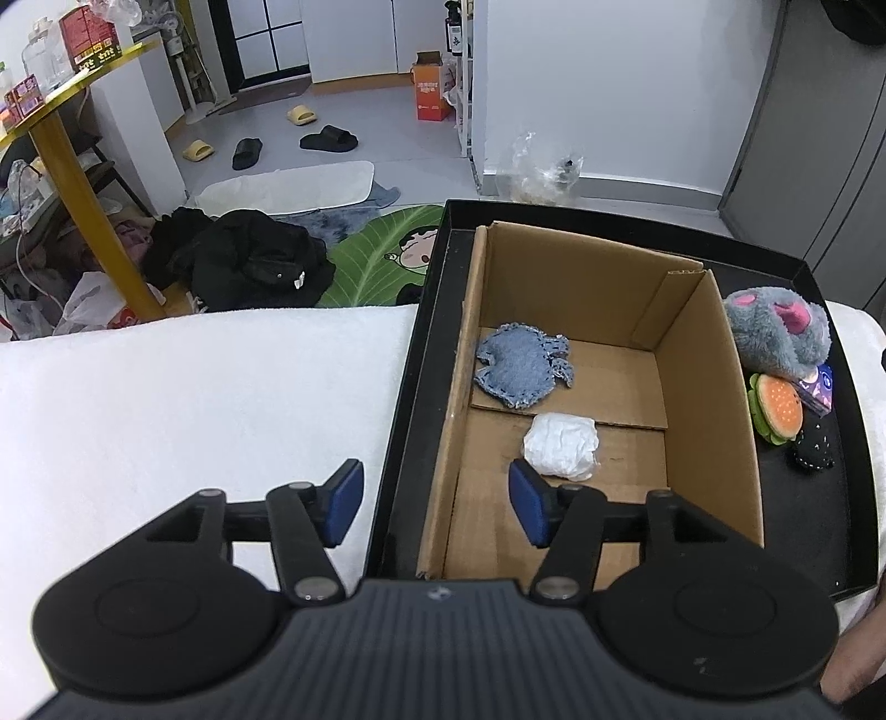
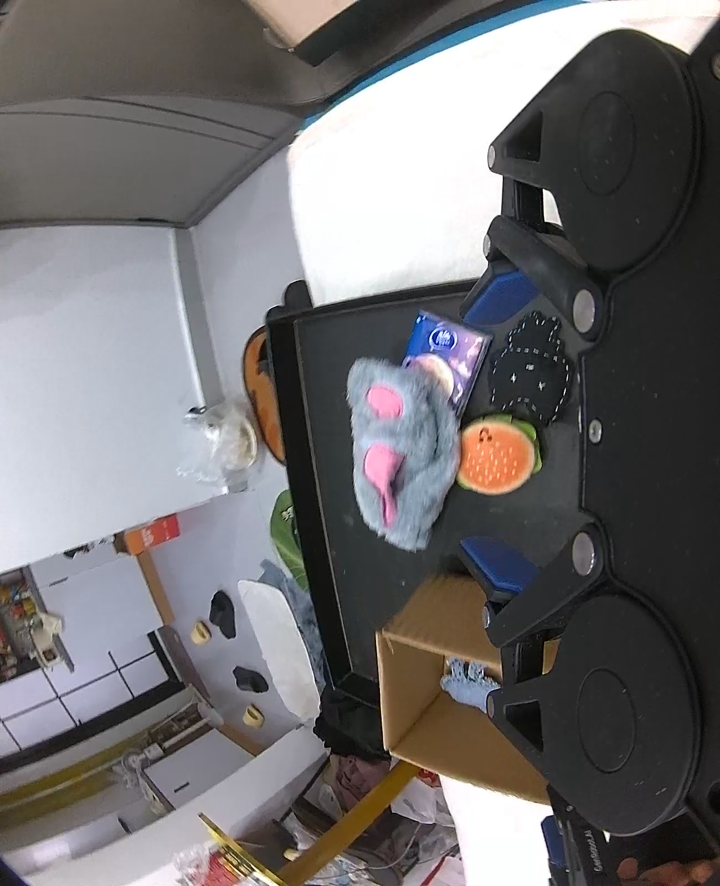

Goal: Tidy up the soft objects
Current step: 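Move the right tool back over the remaining plush toys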

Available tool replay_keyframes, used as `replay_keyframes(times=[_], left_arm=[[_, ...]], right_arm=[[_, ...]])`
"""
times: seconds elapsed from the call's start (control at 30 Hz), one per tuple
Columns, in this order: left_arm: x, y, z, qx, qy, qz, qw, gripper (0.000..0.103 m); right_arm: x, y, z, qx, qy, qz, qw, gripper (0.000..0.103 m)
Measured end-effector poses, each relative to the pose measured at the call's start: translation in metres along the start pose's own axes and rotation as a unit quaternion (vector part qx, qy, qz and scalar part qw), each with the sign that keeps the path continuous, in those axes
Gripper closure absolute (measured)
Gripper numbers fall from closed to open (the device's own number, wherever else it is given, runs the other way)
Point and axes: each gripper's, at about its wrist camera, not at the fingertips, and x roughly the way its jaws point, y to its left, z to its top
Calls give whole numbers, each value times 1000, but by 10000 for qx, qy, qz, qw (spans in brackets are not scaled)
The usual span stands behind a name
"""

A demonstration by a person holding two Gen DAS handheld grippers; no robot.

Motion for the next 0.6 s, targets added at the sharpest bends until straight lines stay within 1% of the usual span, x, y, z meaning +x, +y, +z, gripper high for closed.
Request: replay_keyframes(times=[0.07,0.2,0.27,0.43,0.6], left_arm=[[1,-2,0,32,9,54,10000,46],[1,-4,0,76,-15,117,9999,45],[1,-5,0,85,-28,129,9999,45],[3,-8,0,193,30,222,9996,43],[5,-8,1,183,72,237,9995,43]], right_arm=[[7,-8,4,88,178,-47,9998,26],[22,-26,5,367,478,-34,9982,31],[30,-32,2,491,609,-15,9969,37],[50,-37,-4,596,870,42,9944,39],[67,-39,-7,564,1066,-56,9927,40]])
